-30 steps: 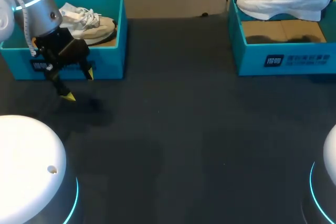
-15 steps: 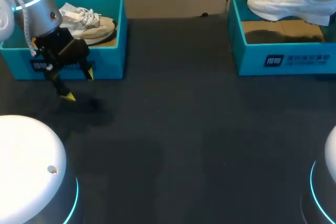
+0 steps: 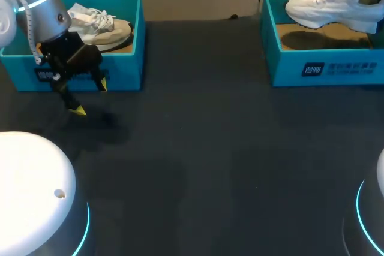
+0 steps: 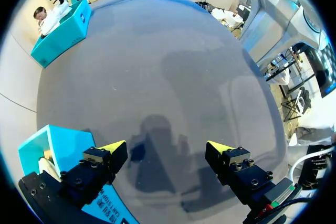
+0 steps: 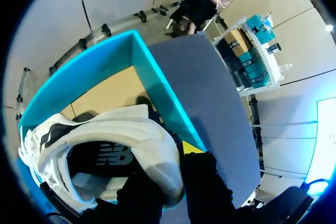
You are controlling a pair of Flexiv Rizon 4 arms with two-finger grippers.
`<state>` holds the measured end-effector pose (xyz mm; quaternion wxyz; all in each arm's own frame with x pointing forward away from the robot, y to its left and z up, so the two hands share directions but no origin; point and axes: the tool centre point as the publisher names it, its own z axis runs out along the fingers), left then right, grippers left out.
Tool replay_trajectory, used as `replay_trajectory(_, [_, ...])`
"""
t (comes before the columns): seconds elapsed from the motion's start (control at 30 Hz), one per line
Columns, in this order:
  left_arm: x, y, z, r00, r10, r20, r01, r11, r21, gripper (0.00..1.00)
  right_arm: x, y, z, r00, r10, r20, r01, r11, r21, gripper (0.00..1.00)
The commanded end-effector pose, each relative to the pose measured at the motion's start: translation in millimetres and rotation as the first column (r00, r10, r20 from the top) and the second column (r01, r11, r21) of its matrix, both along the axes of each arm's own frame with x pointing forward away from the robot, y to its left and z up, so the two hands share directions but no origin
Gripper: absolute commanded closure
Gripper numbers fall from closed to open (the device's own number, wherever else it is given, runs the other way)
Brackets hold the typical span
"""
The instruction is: Take the shoe out of the shoebox, open the shoe tongue, remove and reinsert the insole, then place the shoe into the shoebox
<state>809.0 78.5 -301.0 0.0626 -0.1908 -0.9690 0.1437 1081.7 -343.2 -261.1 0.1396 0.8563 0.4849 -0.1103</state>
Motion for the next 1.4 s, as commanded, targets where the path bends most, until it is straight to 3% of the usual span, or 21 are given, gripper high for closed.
replay_trajectory(0.03, [-0.6, 0, 1, 1.000, -0.001, 0.002, 0.001, 1.000, 0.004, 0.00, 9.8, -2, -11, 1.000, -0.002, -0.020, 0.002, 1.000, -0.017, 1.00])
replay_trajectory(0.6, [-0.6, 0, 1, 1.000, -0.001, 0.002, 0.001, 1.000, 0.004, 0.00, 13.8, -4, -52, 0.998, 0.002, -0.060, -0.001, 1.000, 0.018, 1.00])
replay_trajectory(1.4, [-0.6, 0, 1, 1.000, -0.001, 0.002, 0.001, 1.000, 0.004, 0.00, 16.1, -1, -70, 0.996, 0.048, -0.070, -0.045, 0.998, 0.043, 1.00])
